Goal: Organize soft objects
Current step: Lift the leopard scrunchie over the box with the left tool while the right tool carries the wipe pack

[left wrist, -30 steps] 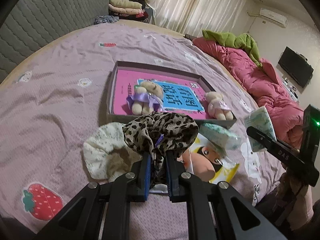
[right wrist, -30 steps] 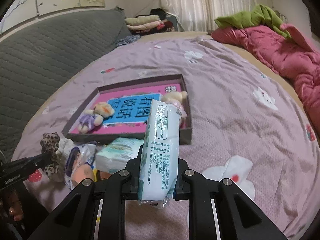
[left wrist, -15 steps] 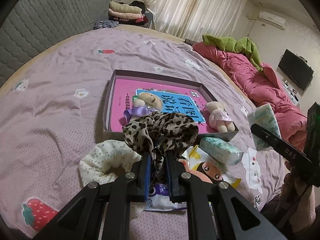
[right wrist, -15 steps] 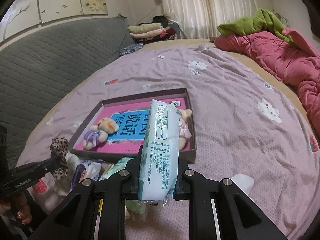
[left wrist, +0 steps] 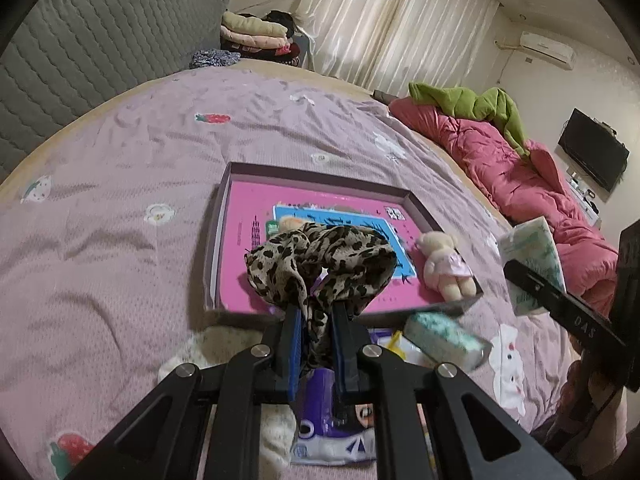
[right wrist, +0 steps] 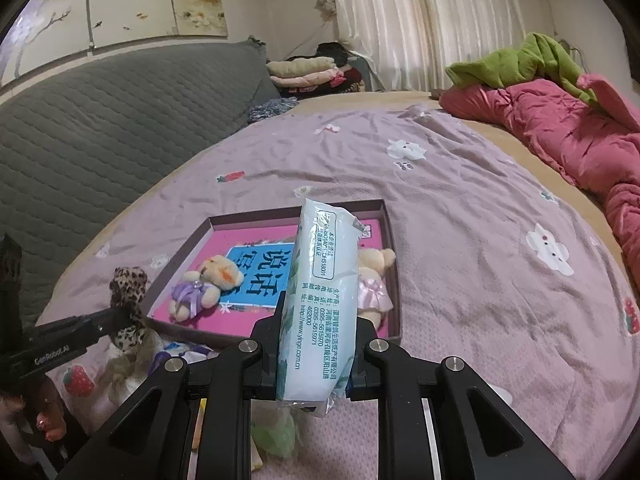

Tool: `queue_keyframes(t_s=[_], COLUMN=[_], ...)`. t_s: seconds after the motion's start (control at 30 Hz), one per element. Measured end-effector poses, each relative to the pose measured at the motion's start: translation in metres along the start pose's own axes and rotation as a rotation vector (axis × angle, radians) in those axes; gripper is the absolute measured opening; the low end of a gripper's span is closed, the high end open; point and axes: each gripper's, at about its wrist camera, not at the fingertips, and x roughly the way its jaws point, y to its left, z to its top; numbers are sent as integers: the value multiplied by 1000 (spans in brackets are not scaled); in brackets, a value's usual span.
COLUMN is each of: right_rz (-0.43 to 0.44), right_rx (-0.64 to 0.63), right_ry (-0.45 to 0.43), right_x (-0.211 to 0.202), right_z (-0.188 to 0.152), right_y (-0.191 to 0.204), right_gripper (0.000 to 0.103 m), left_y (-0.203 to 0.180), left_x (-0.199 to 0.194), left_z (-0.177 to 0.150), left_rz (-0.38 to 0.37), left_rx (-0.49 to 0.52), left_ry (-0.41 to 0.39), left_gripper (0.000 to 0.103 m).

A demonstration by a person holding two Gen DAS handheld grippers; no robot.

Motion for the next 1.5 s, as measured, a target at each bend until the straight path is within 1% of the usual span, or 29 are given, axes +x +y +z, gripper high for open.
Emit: queue_keyframes(t_s=[0.3,0.83,1.0,1.13,1.5], right_rz=[16,67,71,79,88], right_rx=[-8,-11,3,21,13], right_ry=[-10,-18,-23,-28,-44], right_x=[11,27,30,32,42], right_z=[6,14,18,21,41], right_y=[4,10,7,4,2], right_gripper=[20,20,20,20,20], left_y=[8,22,31,33,43], left_x=[12,22,27,30,39], left_z=[19,36,42,45,50], left_rz=[14,35,41,48,65], left_rx=[-25,-60,-84,-80,-101], left_ry=[-21,-36,-24,-25,-5], left_gripper=[13,13,13,13,13])
